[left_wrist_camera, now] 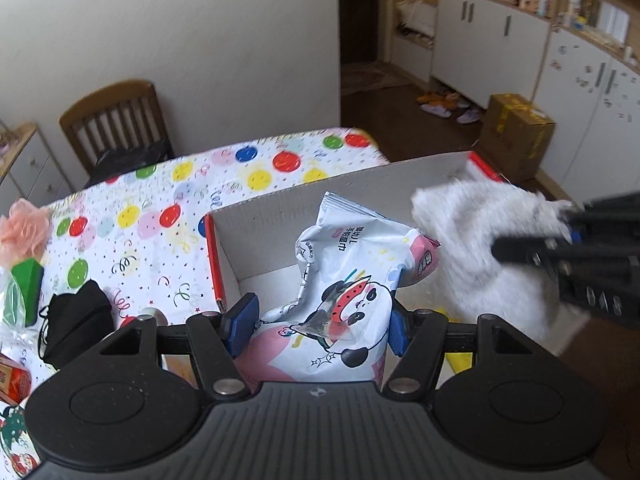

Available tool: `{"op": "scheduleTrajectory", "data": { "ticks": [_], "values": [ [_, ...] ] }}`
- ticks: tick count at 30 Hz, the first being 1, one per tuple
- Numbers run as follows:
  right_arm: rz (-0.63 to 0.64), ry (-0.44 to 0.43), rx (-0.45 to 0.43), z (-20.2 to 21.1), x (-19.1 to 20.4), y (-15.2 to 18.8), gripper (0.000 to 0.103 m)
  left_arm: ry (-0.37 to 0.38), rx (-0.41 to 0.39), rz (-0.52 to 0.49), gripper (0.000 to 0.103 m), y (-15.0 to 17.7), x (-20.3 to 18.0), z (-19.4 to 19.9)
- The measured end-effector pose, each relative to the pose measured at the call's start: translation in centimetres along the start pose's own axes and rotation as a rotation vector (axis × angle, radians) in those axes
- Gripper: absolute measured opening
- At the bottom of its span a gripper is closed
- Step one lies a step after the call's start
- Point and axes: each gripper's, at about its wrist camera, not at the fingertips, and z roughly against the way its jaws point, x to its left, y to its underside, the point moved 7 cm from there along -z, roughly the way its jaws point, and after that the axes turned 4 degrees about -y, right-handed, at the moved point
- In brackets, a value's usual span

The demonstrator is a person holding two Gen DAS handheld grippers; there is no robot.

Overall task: Organize soft objects
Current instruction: 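Carry the towel and snack bag over the shoebox with both grippers, then lower both items into the shoebox and open both grippers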

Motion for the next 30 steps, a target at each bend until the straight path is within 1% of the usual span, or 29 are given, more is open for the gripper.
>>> {"op": "scheduleTrajectory", "data": {
  "ticks": [7, 10, 11, 14, 18, 21, 24, 26, 29, 30],
  "values": [
    [0.005, -0.036, 0.063, -2.2, -0.1, 1.6, 0.010, -0.053, 0.073, 0.033, 0.064, -0.4, -0.1, -4.0],
    [0.008, -0.046, 0.095, -2.9, -0.1, 2.4, 0.012, -0.075, 0.091, 0.023, 0.063, -0.4, -0.3, -5.1],
    [0.010, -0.051, 0.106, -3.1, 0.0, 2.7, 0.015, -0.079, 0.097, 0.017, 0.063, -0.4, -0.4, -5.4],
    [0.016, -0.064, 0.136, -3.5, 0.1, 3.4, 0.019, -0.087, 0.126, 0.009, 0.064, -0.2, -0.8, -6.3],
    [0.021, -0.071, 0.166, -3.6, 0.3, 3.9, 0.020, -0.091, 0.163, -0.003, 0.064, 0.2, -1.2, -7.2],
    [0.017, -0.068, 0.185, -3.6, 0.2, 4.1, 0.021, -0.095, 0.188, -0.032, 0.064, 0.5, -1.7, -7.9],
    [0.004, -0.056, 0.206, -3.7, 0.1, 4.3, 0.026, -0.098, 0.213, -0.065, 0.065, 0.9, -2.3, -8.5],
    [-0.004, -0.049, 0.214, -3.7, 0.0, 4.5, 0.033, -0.088, 0.234, -0.080, 0.066, 1.1, -2.6, -8.7],
    [-0.011, -0.053, 0.220, -3.6, -0.1, 4.6, 0.048, -0.083, 0.250, -0.099, 0.068, 1.4, -2.9, -8.9],
    [-0.010, -0.053, 0.219, -3.4, -0.1, 4.7, 0.050, -0.081, 0.255, -0.107, 0.068, 1.5, -3.0, -8.9]
  ]
}}
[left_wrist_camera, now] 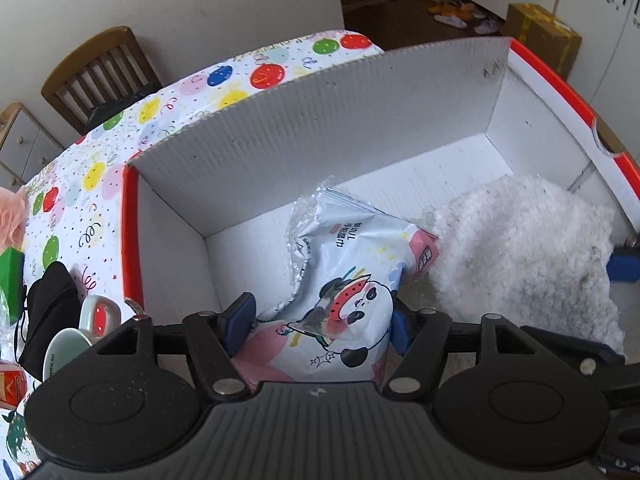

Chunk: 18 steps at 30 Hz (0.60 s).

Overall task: Organize soft objects
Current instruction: 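Lower both items into the shoebox and open both grippers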

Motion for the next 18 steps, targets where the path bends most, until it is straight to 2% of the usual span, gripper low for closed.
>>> {"op": "scheduleTrajectory", "data": {
  "ticks": [4, 7, 18],
  "values": [
    [0.007, 0.000, 0.001, 0.5, 0.3, 0.1, 0.054, 0.004, 0.001, -0.010, 0.072, 0.1, -0.2, 0.2],
    [0.014, 0.000, -0.006, 1.1, 0.5, 0.0, 0.063, 0.029, -0.019, -0.003, 0.081, 0.1, -0.3, 0.9],
    [0.014, -0.002, -0.045, 3.6, 1.1, -0.3, 0.065, 0.064, -0.107, 0.033, 0.081, 0.1, 0.6, 4.5]
  ]
}}
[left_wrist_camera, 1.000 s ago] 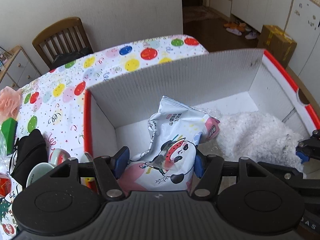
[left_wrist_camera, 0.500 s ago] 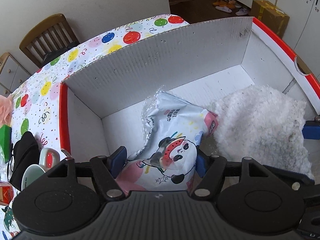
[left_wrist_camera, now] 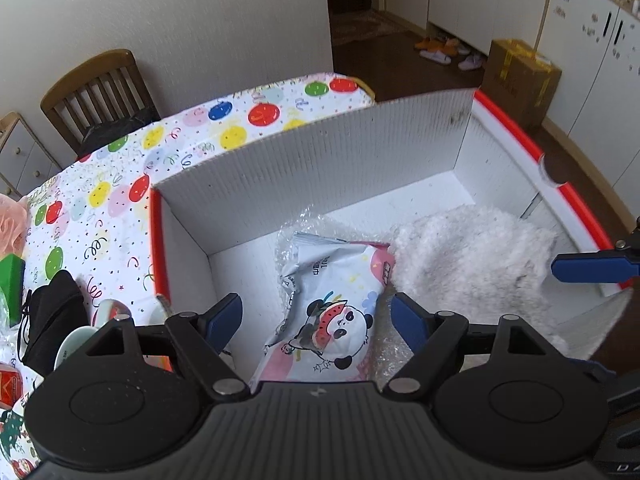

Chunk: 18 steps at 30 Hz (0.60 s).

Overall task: Organize soft objects
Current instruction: 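Lower both items into the shoebox and open both grippers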

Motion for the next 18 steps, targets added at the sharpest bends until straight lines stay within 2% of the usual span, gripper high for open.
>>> {"op": "scheduleTrajectory", "data": {
  "ticks": [3, 7, 18],
  "values": [
    [0.002, -0.002, -0.020, 1.0, 0.4, -0.2, 0.070, 0.013, -0.029, 0.017, 0.081, 0.0, 0.3, 1.3],
    [0.003, 0.003, -0.044, 2.2, 1.0, -0.6, 0.071, 0.029, -0.068, 0.033, 0.081, 0.2, 0.7, 3.1],
    [0.008, -0.005, -0.134, 5.8, 3.4, -1.4, 0.083, 0.102, -0.176, 0.072, 0.081, 1.9, 2.3, 9.4]
  ]
}}
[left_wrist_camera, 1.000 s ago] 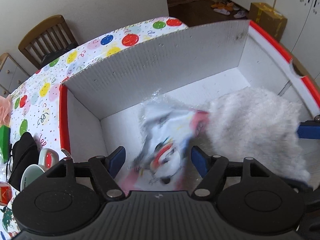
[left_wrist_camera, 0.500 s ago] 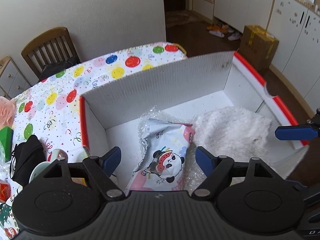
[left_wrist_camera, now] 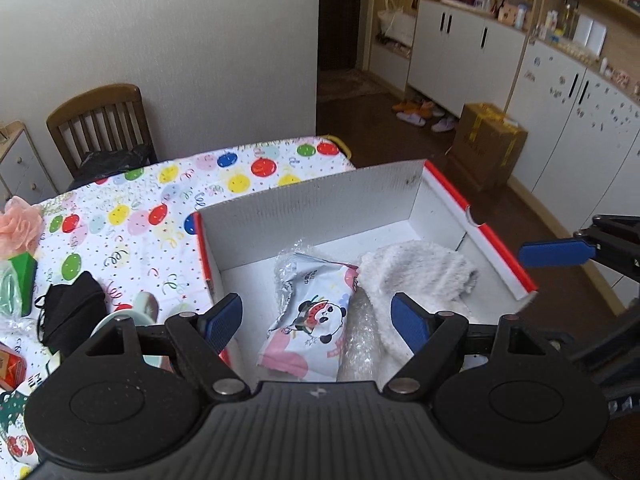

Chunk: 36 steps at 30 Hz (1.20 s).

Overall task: Organize soft objects
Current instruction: 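Lower both items into the shoebox and open both grippers, then move both tools back to the table toward the Christmas cloth and black mask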

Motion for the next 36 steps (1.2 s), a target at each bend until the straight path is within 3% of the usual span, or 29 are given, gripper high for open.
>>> {"op": "scheduleTrajectory", "data": {
  "ticks": [13, 21, 25, 36],
  "values": [
    [-0.033, 0.000, -0.106, 3.1, 3.7, -1.2, 0.095, 0.025, -0.129, 0.082, 0.084, 2.3, 3.8, 7.2],
    [-0.049, -0.012, -0.138, 3.8, 7.3, -1.7, 0.102, 0.025, -0.163, 0.150, 0.085, 4.7, 7.8, 10.2],
    [-0.054, -0.024, -0.147, 3.6, 9.3, -1.7, 0.102, 0.024, -0.172, 0.171, 0.102, 6.1, 9.8, 11.5],
    [-0.060, -0.046, -0.150, 2.0, 14.9, -2.1, 0.103, -0.006, -0.245, 0.188, 0.103, 9.4, 16.0, 13.9]
  ]
}}
